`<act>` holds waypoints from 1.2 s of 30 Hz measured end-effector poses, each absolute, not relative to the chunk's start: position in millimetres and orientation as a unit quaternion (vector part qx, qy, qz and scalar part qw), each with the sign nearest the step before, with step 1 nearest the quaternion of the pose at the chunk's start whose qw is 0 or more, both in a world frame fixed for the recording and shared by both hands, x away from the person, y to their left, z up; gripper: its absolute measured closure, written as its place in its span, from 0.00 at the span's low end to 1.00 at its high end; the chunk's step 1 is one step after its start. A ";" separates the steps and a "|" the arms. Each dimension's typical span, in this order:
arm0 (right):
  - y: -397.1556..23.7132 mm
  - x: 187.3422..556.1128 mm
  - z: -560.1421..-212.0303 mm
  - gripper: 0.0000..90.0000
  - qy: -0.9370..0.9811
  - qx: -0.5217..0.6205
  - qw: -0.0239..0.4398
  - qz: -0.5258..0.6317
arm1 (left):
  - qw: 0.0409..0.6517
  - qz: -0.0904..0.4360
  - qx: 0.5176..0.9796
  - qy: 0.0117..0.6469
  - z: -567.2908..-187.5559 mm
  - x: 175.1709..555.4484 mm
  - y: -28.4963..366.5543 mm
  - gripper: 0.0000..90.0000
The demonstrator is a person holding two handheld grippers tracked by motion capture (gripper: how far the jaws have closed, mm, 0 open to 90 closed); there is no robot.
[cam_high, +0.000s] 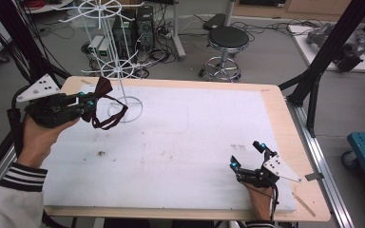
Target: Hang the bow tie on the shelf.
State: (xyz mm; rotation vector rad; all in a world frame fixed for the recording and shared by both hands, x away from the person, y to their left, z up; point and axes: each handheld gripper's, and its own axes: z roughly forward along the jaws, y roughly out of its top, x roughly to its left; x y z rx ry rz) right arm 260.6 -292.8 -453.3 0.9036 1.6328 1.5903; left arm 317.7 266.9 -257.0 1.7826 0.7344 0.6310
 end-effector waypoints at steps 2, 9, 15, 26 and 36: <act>-292.8 260.6 -453.3 0.01 0.627 0.347 0.338 0.610 | 0.528 0.266 0.747 0.304 -254.0 319.2 264.0 0.86; -292.7 260.7 -453.3 0.01 0.627 0.347 0.338 0.611 | 0.533 0.267 0.747 0.294 -245.2 324.1 251.6 0.86; -292.7 260.6 -453.3 0.01 0.627 0.347 0.338 0.611 | 0.526 0.266 0.751 0.298 -243.3 333.7 246.8 0.86; -292.8 260.8 -453.4 0.01 0.626 0.346 0.338 0.611 | 0.508 0.274 0.757 0.305 -241.2 357.3 243.2 0.86; -293.0 261.0 -453.4 0.01 0.625 0.348 0.336 0.613 | 0.499 0.270 0.760 0.318 -245.3 376.7 239.9 0.86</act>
